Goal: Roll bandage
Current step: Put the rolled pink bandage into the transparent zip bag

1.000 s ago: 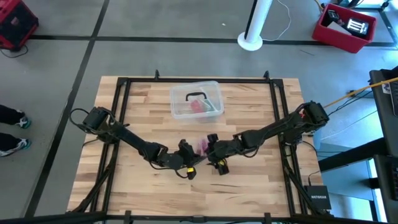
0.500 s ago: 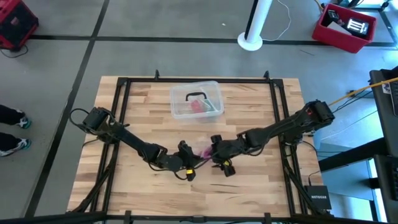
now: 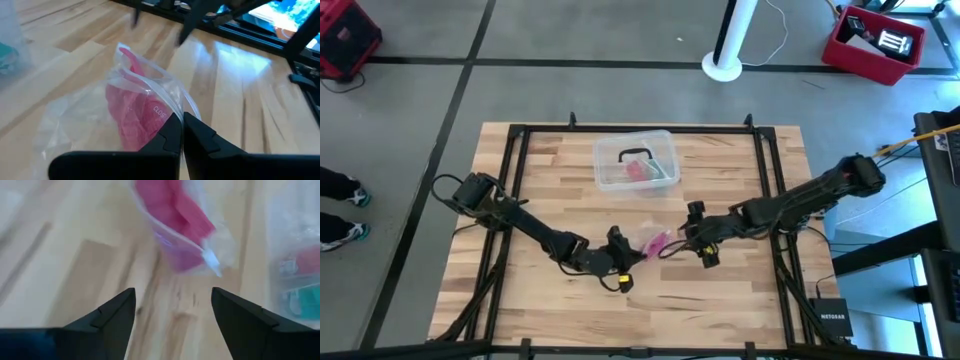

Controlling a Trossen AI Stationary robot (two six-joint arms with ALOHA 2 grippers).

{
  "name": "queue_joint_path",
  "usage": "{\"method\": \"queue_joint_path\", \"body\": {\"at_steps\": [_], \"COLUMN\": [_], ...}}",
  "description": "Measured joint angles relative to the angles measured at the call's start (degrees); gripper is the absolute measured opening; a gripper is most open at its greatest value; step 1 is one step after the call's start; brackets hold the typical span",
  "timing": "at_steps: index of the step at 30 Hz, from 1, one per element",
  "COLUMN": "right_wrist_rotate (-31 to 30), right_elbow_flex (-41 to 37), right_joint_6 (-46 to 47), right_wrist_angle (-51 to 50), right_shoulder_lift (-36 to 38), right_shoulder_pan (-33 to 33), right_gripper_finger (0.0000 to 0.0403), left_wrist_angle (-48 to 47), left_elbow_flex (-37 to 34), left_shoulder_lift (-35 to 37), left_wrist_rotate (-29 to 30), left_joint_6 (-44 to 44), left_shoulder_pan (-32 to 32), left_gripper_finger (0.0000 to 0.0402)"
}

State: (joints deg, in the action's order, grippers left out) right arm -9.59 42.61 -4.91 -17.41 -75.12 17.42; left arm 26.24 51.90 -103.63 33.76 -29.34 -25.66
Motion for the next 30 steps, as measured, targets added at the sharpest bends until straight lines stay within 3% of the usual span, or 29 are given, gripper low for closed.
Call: {"method": "queue_joint_path", "body": {"at_steps": [4, 8, 15, 25, 30], "right_wrist_rotate": [0.6, -1.5, 3.0, 3.7, 0.1], "right_elbow_flex": [-10.1, -13.5, -13.6, -13.6, -12.0], "right_joint_6": [-1.8, -3.2, -7.5, -11.6, -14.6], "right_wrist_angle": [21.2, 29.8, 35.7, 36.9, 34.7], "right_shoulder_lift": [-1.2, -3.0, -4.3, -7.2, -7.7], "right_shoulder_pan": [-1.2, -1.8, -3.0, -2.9, -2.8], "right_gripper_finger": [0.0264, 0.0249, 0.0175, 0.0019, 0.0006], "left_wrist_angle": [0.2, 0.2, -0.4, 0.2, -0.2], "left_elbow_flex": [0.0, 0.0, 0.0, 0.0, 0.0], "left_shoulder_lift": [0.0, 0.0, 0.0, 0.0, 0.0], "left_wrist_rotate": [-0.1, -0.1, -0.1, -0.1, -0.1], "left_joint_6": [0.7, 1.4, 0.6, 0.8, 0.8], "left_shoulder_pan": [-0.9, -1.6, -1.8, -1.8, -2.0], "left_gripper_finger": [0.0001, 0.0001, 0.0001, 0.0001, 0.0001]}}
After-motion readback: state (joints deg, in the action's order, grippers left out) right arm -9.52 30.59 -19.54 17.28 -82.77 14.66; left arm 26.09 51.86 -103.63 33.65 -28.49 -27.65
